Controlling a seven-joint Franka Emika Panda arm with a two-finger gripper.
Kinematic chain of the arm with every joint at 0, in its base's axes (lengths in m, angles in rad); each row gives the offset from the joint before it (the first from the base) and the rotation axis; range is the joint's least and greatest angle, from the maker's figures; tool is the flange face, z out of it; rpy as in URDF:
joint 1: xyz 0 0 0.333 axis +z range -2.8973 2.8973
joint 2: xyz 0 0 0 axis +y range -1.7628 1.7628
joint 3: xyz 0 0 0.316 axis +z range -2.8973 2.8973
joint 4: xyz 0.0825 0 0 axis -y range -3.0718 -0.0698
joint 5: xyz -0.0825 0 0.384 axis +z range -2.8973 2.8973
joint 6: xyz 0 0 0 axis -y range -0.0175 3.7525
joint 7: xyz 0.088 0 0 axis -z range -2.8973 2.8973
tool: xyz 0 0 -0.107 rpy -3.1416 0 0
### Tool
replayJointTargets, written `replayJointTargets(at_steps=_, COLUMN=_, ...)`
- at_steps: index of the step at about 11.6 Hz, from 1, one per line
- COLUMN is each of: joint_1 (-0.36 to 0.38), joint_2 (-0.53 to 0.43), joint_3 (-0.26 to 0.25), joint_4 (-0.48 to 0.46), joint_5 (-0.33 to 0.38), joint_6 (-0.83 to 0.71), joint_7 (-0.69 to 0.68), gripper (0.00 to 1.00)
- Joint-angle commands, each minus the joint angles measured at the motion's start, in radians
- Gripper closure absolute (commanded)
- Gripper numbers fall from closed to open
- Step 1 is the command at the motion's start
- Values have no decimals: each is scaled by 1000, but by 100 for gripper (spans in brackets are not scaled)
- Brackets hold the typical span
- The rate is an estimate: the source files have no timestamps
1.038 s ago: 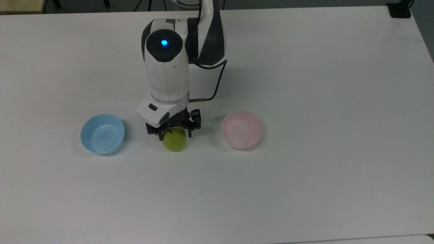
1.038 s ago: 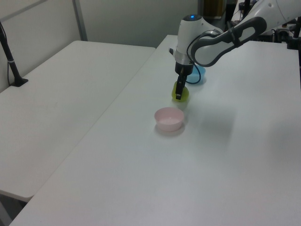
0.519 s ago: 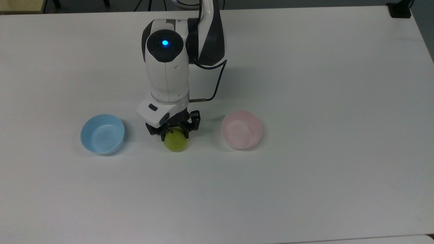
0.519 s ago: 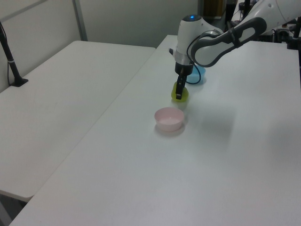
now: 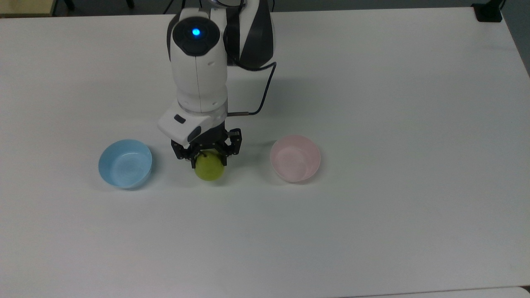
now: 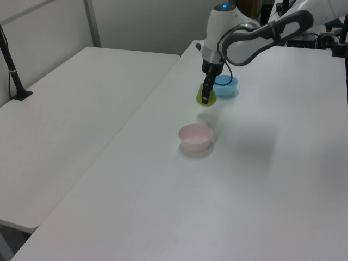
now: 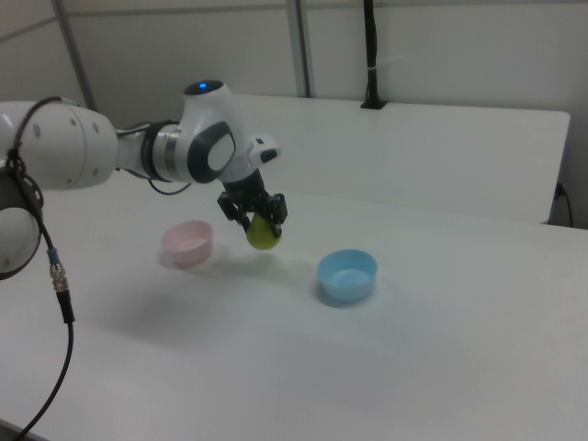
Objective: Place the pear in the bowl
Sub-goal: 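Lift the pear and carry it over the pink bowl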
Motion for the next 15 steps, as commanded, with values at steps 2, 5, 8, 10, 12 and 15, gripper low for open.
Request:
replayJointTargets(at_steps=2, joint_1=38, joint_2=-113, joint_3=3, joint_4=-25, joint_5=-18, joint_6=-79, joint_7=112, gripper=67)
replayJointTargets(at_steps=5, joint_1=110, joint_2=-118, joint_3=1, joint_4=-25, joint_5=-33, joint_6=-82, joint_7=203, gripper=67)
replayJointTargets(at_steps=8, joint_1=162, joint_2=-116, joint_3=3, joint_4=-25, joint_5=-37, joint_6=-81, joint_7=278, gripper=67)
replayJointTargets(at_steps=10, joint_1=199, joint_2=-110, joint_3=4, joint_4=-25, joint_5=-35, joint_6=-81, joint_7=320, gripper=66)
replayJointTargets(at_steps=12, joint_1=227, joint_2=-101, joint_3=4, joint_4=-25, joint_5=-35, joint_6=-81, joint_7=337, gripper=66)
replayJointTargets(at_steps=15, joint_1=257, joint_2=-77, joint_3=4, joint_4=-26, joint_5=-35, joint_6=-78, joint_7=337, gripper=66)
